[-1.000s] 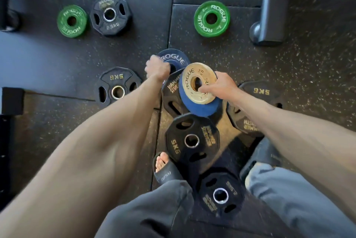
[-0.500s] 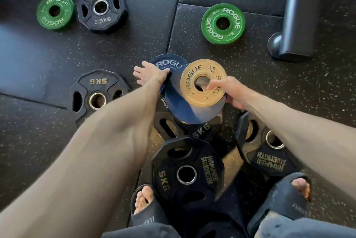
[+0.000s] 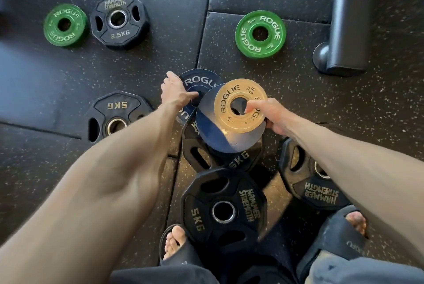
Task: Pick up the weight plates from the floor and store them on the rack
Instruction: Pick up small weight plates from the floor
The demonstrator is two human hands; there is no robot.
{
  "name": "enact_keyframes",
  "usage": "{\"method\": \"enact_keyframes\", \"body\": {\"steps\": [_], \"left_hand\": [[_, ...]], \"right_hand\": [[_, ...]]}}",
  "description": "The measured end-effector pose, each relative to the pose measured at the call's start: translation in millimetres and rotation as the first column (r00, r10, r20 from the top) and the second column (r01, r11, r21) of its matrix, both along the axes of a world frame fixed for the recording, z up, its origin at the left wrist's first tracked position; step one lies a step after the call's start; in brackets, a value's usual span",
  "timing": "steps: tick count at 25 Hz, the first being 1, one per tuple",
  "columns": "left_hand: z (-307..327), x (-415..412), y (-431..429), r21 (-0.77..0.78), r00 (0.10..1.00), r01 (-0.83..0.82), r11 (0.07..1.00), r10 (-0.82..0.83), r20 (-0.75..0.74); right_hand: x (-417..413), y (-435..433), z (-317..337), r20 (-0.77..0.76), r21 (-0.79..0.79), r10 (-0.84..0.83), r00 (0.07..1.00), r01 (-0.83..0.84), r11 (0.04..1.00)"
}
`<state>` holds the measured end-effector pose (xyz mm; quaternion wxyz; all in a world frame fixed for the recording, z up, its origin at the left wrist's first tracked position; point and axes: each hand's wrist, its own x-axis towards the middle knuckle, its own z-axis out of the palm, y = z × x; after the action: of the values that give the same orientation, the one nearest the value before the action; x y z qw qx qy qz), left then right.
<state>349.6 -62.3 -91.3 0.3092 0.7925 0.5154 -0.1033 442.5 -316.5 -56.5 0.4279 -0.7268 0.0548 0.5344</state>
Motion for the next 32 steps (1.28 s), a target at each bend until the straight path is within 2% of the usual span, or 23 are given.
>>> {"method": "enact_keyframes", "body": {"steps": [2, 5, 9, 13, 15, 18, 21, 26, 32], "left_hand": [[16, 0, 2, -0.032, 0.999, -0.023, 0.999, 0.021, -0.041], [46, 4, -3, 0.036, 0.981, 0.076, 0.996, -0.068, -0.181], [119, 12, -44, -0.035, 0.969, 0.242, 0.970, -0.243, -0.033], [185, -6, -106, 0.144, 0.846, 0.533, 0.834, -0.530, -0.062], [219, -3, -116, 0.169, 0.875, 0.484, 0.859, -0.481, -0.059], [286, -2, -135, 0.116, 0.914, 0.405, 0.907, -0.396, -0.092], [365, -11, -185, 0.023, 0.865, 0.495, 0.869, -0.490, -0.110], [494, 8, -279, -0.073, 0.790, 0.588, 0.806, -0.591, -0.164], [596, 63, -401, -0.129, 0.729, 0.661, 0.739, -0.673, -0.125]], "right_hand": [[-10, -4, 15, 0.021, 0.006, -0.020, 1.000, 0.020, 1.000], [-24, -12, 38, 0.060, -0.005, -0.083, 0.995, 0.083, 0.997], [-40, -25, 92, 0.115, -0.055, -0.208, 0.971, 0.215, 0.975], [-59, -58, 156, 0.258, -0.188, -0.171, 0.951, 0.223, 0.957], [-64, -82, 185, 0.300, -0.259, -0.163, 0.940, 0.244, 0.935], [-79, -114, 241, 0.322, -0.325, -0.209, 0.923, 0.315, 0.892], [-91, -144, 314, 0.299, -0.372, -0.315, 0.901, 0.414, 0.831], [-90, -200, 441, 0.298, -0.345, -0.455, 0.839, 0.539, 0.769], [-59, -281, 536, 0.322, -0.398, -0.523, 0.789, 0.614, 0.682]]}}
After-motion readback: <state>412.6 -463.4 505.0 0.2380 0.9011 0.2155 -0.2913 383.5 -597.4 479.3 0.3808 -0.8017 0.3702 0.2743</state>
